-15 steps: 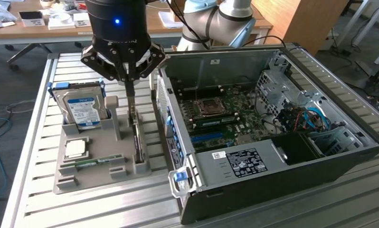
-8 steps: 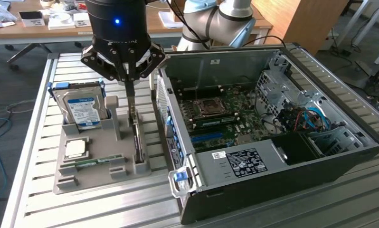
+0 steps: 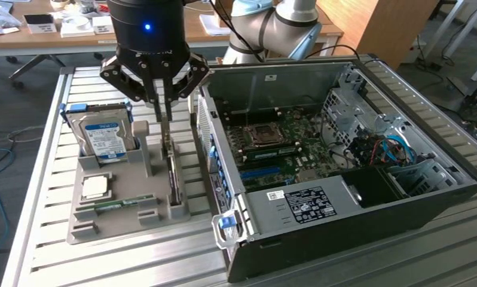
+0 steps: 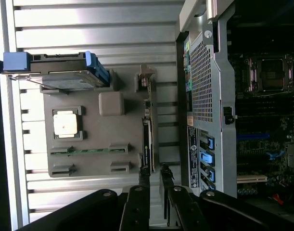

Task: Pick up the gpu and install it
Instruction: 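Pick up the gpu and move the gpu toward the slot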

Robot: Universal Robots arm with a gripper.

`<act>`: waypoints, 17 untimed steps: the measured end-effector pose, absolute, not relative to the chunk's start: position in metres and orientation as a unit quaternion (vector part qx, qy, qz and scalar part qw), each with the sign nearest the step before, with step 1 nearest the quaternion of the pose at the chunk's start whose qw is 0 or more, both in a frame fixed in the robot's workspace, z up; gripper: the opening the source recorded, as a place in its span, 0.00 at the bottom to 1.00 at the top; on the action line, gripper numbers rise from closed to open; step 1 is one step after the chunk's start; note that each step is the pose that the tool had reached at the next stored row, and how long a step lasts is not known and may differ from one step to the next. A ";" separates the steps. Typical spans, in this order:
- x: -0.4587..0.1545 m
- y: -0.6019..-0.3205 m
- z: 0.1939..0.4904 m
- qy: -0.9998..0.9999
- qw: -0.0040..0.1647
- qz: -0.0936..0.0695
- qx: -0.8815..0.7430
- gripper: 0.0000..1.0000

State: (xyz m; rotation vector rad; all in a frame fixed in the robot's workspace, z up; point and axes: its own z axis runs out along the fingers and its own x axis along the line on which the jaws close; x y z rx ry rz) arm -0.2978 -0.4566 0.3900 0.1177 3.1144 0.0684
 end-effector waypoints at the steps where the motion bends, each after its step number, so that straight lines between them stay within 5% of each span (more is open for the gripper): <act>1: -0.298 -0.457 0.390 0.999 0.012 0.022 0.038 0.23; 5: -0.298 -0.457 0.390 0.999 0.012 0.022 0.038 0.36; 17: -0.298 -0.457 0.386 0.999 0.012 0.022 0.038 0.36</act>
